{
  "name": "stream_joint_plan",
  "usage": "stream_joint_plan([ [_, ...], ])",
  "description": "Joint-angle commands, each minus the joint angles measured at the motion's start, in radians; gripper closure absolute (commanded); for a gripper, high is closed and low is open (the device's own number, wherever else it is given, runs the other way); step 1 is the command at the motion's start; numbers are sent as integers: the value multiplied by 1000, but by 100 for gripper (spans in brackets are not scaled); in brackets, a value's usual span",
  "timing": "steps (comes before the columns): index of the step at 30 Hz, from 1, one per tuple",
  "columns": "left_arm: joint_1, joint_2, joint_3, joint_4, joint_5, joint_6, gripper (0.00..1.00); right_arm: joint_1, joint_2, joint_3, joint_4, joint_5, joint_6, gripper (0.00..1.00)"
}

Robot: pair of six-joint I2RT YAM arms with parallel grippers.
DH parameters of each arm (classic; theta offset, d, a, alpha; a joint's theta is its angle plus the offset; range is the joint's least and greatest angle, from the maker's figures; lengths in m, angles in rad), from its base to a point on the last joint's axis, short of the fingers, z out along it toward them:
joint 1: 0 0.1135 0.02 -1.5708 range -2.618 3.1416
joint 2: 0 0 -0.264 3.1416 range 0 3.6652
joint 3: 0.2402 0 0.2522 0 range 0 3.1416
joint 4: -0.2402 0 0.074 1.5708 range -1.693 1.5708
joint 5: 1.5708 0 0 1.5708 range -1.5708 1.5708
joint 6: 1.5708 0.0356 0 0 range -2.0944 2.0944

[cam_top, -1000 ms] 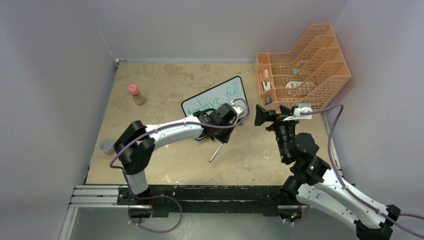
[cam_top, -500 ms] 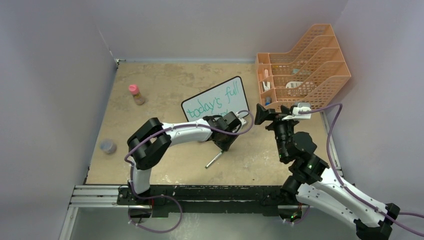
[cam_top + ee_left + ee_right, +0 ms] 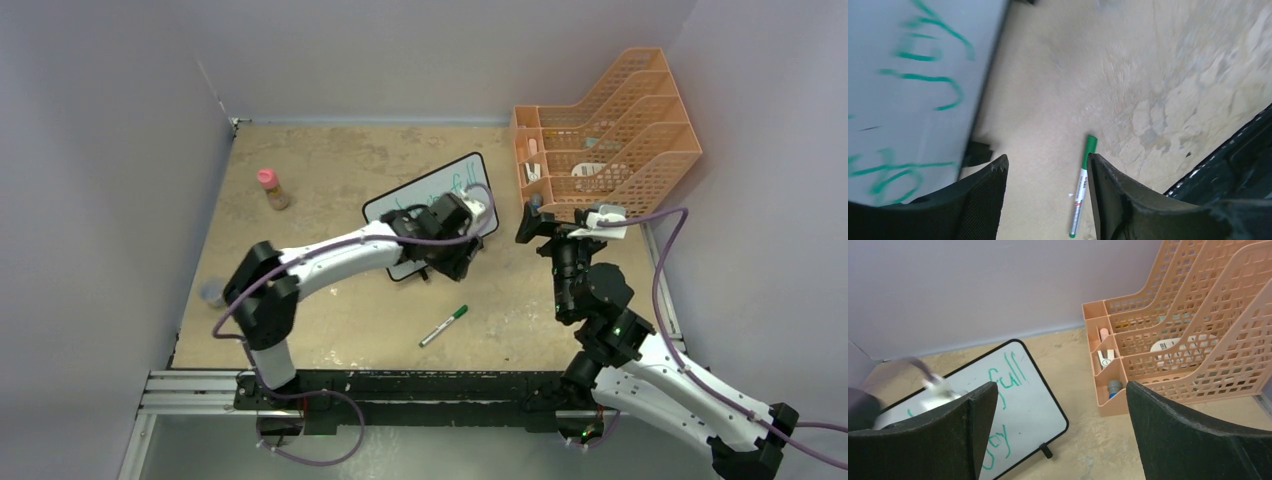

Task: Write a sentence on the whiteboard
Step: Place the whiteboard marker at the center of the board, then reset both arms

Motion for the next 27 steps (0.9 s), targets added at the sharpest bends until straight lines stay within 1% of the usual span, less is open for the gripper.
stream_joint_plan([
  [1, 120, -225, 64, 25, -46, -27, 42, -2, -6, 12, 91, 76, -63, 1],
  [4, 201, -327, 76, 21, -67, -6, 37, -2, -15, 12, 95, 94, -62, 1],
  [6, 253, -398, 79, 14, -84, 6, 34, -2, -25, 6, 101, 100, -92, 1],
  [9, 350, -474, 51, 23, -118, 23, 28, -3, -33, 4, 94, 116, -93, 1],
  [11, 437, -520, 27, 22, -111, 20, 26, -2, -36, 5, 89, 121, -90, 1],
  [15, 644, -636, -51, 46, -56, -4, 23, -3, -54, 7, 77, 141, -85, 1],
  [17, 708, -697, -88, 57, -70, 2, 21, -3, -63, 7, 62, 157, -81, 1],
  [19, 730, -756, -121, 66, -119, 20, 18, -3, -74, 8, 42, 171, -75, 1],
  [22, 734, -876, -199, 112, -187, 40, 16, -3, -100, 14, 12, 183, -75, 1],
  [27, 732, -1199, -443, 285, -294, 63, 15, -2, -153, 27, -17, 208, -75, 1],
])
